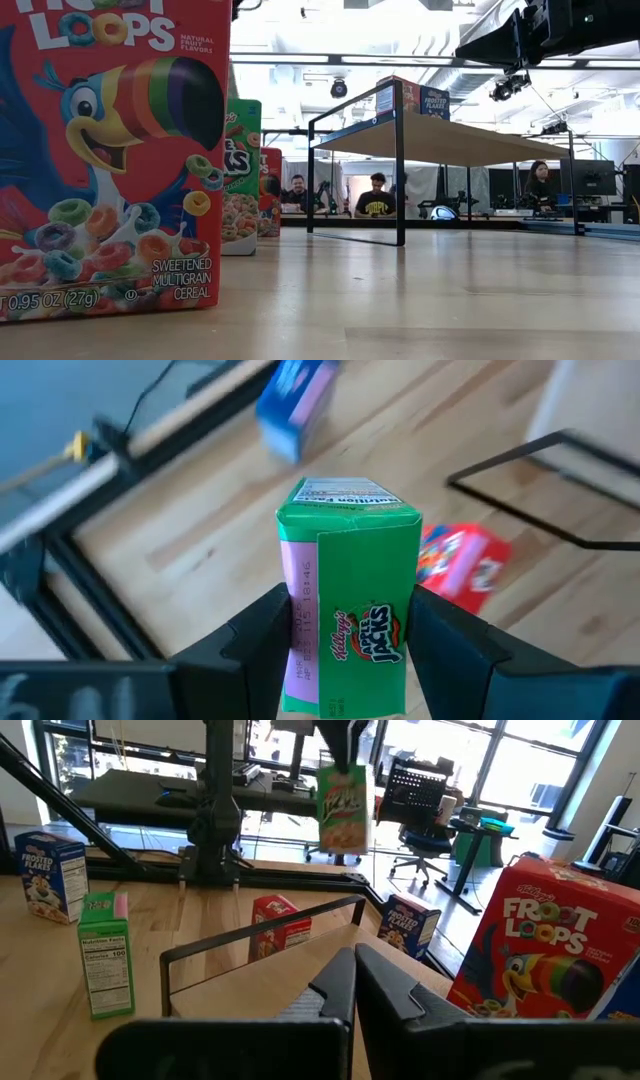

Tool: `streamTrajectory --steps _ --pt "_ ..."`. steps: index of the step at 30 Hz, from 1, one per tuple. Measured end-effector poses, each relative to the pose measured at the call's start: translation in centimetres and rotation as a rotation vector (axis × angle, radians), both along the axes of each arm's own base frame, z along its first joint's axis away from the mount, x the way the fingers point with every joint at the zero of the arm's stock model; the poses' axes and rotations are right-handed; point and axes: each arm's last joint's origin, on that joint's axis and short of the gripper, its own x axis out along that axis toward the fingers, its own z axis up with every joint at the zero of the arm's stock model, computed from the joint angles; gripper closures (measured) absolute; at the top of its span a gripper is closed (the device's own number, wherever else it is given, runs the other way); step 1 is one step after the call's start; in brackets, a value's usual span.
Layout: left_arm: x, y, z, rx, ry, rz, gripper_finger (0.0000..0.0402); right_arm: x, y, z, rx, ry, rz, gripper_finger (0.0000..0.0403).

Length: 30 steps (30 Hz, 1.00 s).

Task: Stack cereal on shelf
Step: Put the top left green cereal box on the shelf

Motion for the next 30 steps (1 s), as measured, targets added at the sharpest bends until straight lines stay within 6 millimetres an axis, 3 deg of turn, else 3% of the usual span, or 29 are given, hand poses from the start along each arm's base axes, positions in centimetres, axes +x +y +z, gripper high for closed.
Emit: streamTrajectory --steps 5,10,18,24,30 --pt "3.5 0.4 2.7 0.069 -0.047 -0.104 0.0232 0.0 0.0 0.0 0.000 0.000 0.000 0.0403" --pt "6.8 0.0 4.1 0.090 -0.132 -0.230 0.0232 0.0 0.0 0.0 0.000 0.000 0.000 0.0403" --pt "11.0 -2.2 2.2 0.063 -0.157 -0.384 0.0232 0.0 0.0 0.0 0.000 0.001 0.002 0.0403" --pt "13.1 -4.1 2.9 0.142 -0.293 -0.489 0.0232 0.1 0.0 -0.1 0.000 0.006 0.005 0.0403" --pt "14.9 -4.0 1.5 0.136 -0.278 -0.495 0.0232 0.1 0.0 -0.1 0.000 0.006 0.005 0.0403"
